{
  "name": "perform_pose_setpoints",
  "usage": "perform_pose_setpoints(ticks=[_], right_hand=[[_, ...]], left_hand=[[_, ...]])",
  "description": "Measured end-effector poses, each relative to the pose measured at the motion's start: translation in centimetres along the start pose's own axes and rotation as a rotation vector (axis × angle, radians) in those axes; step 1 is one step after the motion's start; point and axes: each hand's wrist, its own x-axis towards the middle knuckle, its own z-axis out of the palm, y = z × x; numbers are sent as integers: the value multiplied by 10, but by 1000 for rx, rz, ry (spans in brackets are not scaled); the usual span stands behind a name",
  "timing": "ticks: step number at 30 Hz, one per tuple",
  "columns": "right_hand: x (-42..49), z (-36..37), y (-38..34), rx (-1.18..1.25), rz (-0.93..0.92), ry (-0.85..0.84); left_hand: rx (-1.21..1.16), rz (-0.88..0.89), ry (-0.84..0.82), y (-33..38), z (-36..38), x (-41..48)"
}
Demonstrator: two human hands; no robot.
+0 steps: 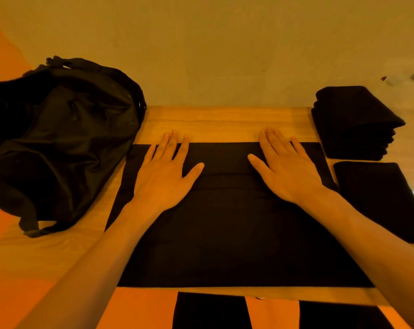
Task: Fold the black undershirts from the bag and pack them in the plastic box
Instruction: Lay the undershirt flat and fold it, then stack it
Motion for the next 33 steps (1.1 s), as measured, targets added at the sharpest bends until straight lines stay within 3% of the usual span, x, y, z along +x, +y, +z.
perform_pose_setpoints(ticks=[9,12,16,19,25,33], right_hand=[[-7,-7,-6,-71,0,18],[-23,-18,-14,-44,14,104],[-77,-34,-8,175,84,51],[-130,-24,-3,117,61,-23],[-166,8,1,-3,102,7],[-189,13,-2,20,112,-5]], left_hand=[[19,-19,-60,6,-7,-1],[3,-20,21,15,-20,-10],[-151,35,104,17,-39,-69],[-193,-47,136,15,-23,-136],[-64,-180,65,4,16,-178],[-13,-134,85,3,16,-196]])
